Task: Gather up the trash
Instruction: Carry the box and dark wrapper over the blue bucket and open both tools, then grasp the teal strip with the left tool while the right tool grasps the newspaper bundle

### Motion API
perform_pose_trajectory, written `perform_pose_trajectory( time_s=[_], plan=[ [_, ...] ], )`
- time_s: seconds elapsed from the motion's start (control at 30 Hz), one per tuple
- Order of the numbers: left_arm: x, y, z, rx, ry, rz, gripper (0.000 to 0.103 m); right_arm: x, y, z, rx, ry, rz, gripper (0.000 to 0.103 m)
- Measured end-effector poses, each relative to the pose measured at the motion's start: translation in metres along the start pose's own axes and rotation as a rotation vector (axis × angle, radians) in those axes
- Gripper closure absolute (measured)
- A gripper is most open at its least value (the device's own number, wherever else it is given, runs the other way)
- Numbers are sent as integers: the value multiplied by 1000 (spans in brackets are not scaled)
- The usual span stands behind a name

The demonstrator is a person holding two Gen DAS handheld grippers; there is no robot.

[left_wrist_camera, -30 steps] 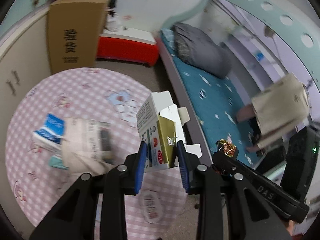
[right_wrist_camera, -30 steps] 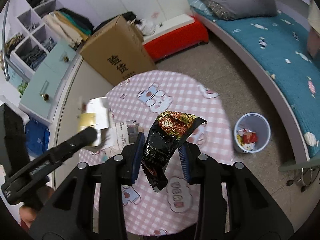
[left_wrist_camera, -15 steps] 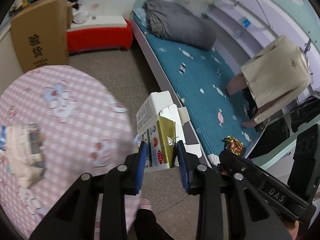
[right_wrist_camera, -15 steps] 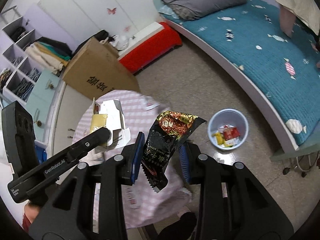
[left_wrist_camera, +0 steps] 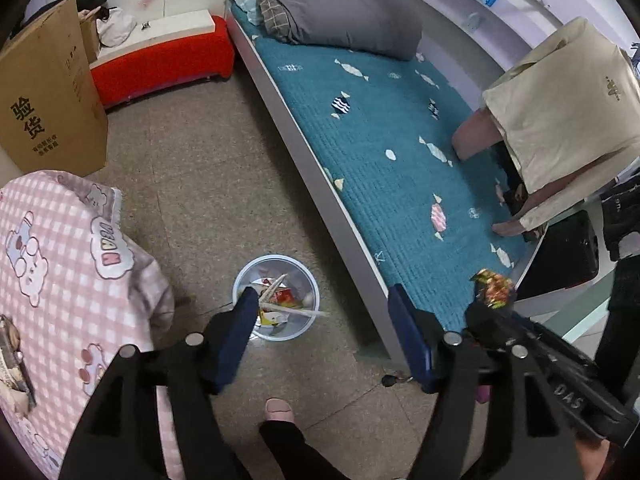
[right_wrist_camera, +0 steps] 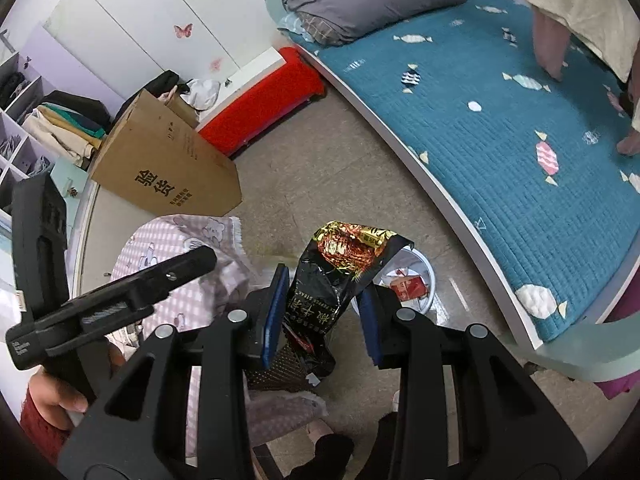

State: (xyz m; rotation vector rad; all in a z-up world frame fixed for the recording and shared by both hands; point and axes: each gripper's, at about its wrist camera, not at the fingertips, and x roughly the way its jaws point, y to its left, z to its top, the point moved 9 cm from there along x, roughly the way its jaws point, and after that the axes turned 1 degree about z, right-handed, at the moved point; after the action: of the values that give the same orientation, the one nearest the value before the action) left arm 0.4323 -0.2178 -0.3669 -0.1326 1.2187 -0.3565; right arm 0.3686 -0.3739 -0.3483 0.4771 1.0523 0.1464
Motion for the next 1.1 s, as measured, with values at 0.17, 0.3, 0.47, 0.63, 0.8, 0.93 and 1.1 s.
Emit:
perform_pose_trajectory(
  time_s=[0.17,0.3,0.47,0.63,0.8,0.93,1.1],
  plan=[
    [0,14,-9,-65,13,52,34,17,2,-9,-13,56,27,70],
    [-9,34,-19,-101,9,77,35,32,18,-20,-47,91,53,70],
    [-29,63,-28,-155,-23,112,35,49,41,-27,-95,124,72,70],
    [-57,91,-38,-200,-74,143,35,64,47,-20,-145,113,36,67],
    [-82,114,-48,-225,-111,169,35,76,42,-10,-140,55,-56,37],
    [-99,133,-59,-247,-135,167,35,75,43,-16,-101,55,-70,35],
    [-119,157,-73,-286,-164,154,35,61,81,-38,-122,42,-41,34]
  ],
)
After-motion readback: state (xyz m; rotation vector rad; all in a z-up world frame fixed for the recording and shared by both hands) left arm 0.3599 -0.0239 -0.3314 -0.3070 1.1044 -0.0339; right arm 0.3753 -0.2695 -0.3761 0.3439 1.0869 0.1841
